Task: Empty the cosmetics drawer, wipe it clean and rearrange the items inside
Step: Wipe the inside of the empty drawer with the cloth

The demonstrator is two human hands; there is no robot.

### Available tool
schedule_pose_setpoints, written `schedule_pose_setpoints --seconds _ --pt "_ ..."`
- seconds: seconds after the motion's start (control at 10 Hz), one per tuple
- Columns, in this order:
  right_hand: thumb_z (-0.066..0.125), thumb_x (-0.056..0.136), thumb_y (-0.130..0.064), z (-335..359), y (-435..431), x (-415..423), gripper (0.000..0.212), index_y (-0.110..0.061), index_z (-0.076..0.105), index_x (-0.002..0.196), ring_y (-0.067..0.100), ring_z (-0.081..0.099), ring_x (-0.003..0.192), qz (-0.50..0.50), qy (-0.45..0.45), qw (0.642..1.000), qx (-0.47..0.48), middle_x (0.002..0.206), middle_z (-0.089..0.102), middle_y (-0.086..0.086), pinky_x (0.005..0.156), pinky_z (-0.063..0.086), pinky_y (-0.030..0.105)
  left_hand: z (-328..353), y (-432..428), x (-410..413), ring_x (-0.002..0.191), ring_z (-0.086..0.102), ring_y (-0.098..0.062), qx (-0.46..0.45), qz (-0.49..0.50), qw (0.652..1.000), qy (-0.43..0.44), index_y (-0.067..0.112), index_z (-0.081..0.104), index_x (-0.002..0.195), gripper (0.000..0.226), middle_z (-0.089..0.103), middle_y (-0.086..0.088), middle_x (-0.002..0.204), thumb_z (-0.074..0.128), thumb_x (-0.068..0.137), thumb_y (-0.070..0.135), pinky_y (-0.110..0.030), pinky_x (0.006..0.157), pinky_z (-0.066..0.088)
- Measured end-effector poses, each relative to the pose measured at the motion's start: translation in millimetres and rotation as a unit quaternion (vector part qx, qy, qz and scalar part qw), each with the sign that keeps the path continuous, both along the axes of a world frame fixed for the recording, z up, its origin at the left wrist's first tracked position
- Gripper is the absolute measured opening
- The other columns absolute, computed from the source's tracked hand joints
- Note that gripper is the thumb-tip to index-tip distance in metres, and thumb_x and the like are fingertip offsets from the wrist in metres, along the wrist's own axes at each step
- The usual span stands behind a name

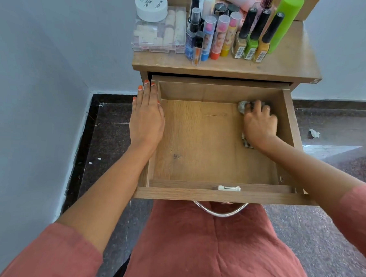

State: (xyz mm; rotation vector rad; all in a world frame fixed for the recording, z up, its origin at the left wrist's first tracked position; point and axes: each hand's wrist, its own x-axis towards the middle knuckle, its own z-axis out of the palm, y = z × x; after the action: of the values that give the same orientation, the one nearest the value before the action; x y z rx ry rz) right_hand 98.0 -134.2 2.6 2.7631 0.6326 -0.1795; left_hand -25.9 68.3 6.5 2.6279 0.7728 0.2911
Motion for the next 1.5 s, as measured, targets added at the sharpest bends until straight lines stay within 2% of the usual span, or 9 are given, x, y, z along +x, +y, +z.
schedule_pose_setpoints --seconds 0.3,0.5,0.7,0.8,1.0,1.1,1.3,1.4,1.5 --pt "0.036 0.094 -0.004 -1.4 -2.9 1.7 0.044 0.003 0.028 0.137 0.046 0.035 0.124 -0.005 0.007 1.0 0.004 0.137 0.029 0.03 0.093 0.043 0.049 0.6 0.3 0.9 0.145 0.004 -0.02 0.007 0.005 1.0 0.004 0.009 0.012 0.146 0.046 0.008 -0.008 0.156 0.019 0.101 0.014 -0.032 0.118 0.003" --pt "0.035 0.095 -0.005 2.4 -15.8 -14.2 0.047 0.002 0.022 0.14 0.042 0.048 0.113 0.01 0.031 0.999 -0.004 0.139 0.028 0.029 0.086 0.049 0.043 0.1 0.4 0.9 0.145 0.004 -0.02 0.008 0.004 1.0 0.0 0.009 0.013 0.146 0.046 0.009 -0.008 0.156 0.019 0.1 0.013 -0.032 0.118 0.003" --pt "0.034 0.095 -0.005 11.4 -33.9 -40.0 0.044 0.003 0.025 0.137 0.038 0.061 0.103 0.04 0.084 0.993 -0.078 0.142 0.026 0.028 0.077 0.054 0.038 -0.2 0.9 1.0 0.145 0.004 -0.02 0.007 0.002 1.0 -0.001 0.008 0.012 0.146 0.047 0.009 -0.009 0.156 0.019 0.1 0.012 -0.032 0.118 0.003" --pt "0.033 0.096 -0.005 15.4 -44.3 -51.2 0.042 0.002 0.028 0.136 0.032 0.063 0.103 0.061 0.106 0.988 -0.098 0.142 0.026 0.026 0.081 0.052 0.033 -0.2 1.4 0.9 0.145 0.004 -0.019 0.003 0.003 1.0 0.001 0.008 0.012 0.146 0.047 0.008 -0.008 0.156 0.019 0.1 0.012 -0.031 0.118 0.003" --pt "0.035 0.095 -0.001 23.1 -41.7 -55.6 0.039 0.0 0.034 0.134 0.033 0.063 0.101 0.031 0.123 0.991 -0.031 0.14 0.028 0.024 0.079 0.051 0.033 -0.2 1.1 2.0 0.145 0.004 -0.019 0.0 0.002 1.0 -0.001 0.008 0.012 0.146 0.047 0.008 -0.009 0.156 0.019 0.1 0.011 -0.03 0.118 0.003" --pt "0.037 0.094 0.001 24.6 -35.7 -41.3 0.038 0.0 0.038 0.132 0.036 0.06 0.103 0.029 0.126 0.992 -0.002 0.14 0.028 0.025 0.082 0.05 0.035 0.3 1.5 2.1 0.145 0.004 -0.019 0.003 0.001 1.0 0.0 0.007 0.012 0.146 0.047 0.008 -0.009 0.156 0.019 0.1 0.011 -0.03 0.118 0.003" --pt "0.046 0.091 -0.005 22.0 -23.9 12.2 0.035 -0.006 0.05 0.126 0.045 0.056 0.102 0.025 0.126 0.99 0.059 0.131 0.036 0.024 0.088 0.047 0.047 0.4 1.0 1.7 0.145 0.004 -0.019 0.009 -0.001 1.0 -0.001 0.007 0.012 0.146 0.047 0.009 -0.009 0.156 0.02 0.099 0.01 -0.03 0.118 0.003" --pt "0.049 0.092 -0.017 24.3 -25.5 17.9 0.037 -0.013 0.049 0.129 0.043 0.055 0.104 0.05 0.109 0.992 0.049 0.128 0.038 0.02 0.087 0.047 0.047 0.5 1.1 2.0 0.145 0.003 -0.019 0.011 0.0 1.0 0.004 0.007 0.011 0.146 0.048 0.007 -0.009 0.156 0.02 0.1 0.01 -0.03 0.118 0.003" --pt "0.05 0.092 -0.033 28.5 -35.7 8.2 0.043 -0.023 0.045 0.133 0.036 0.05 0.114 0.105 0.13 0.985 0.044 0.133 0.035 0.015 0.09 0.046 0.046 0.8 0.7 2.5 0.145 0.002 -0.019 0.011 -0.002 1.0 0.005 0.007 0.01 0.146 0.048 0.006 -0.009 0.157 0.02 0.1 0.011 -0.03 0.118 0.002"
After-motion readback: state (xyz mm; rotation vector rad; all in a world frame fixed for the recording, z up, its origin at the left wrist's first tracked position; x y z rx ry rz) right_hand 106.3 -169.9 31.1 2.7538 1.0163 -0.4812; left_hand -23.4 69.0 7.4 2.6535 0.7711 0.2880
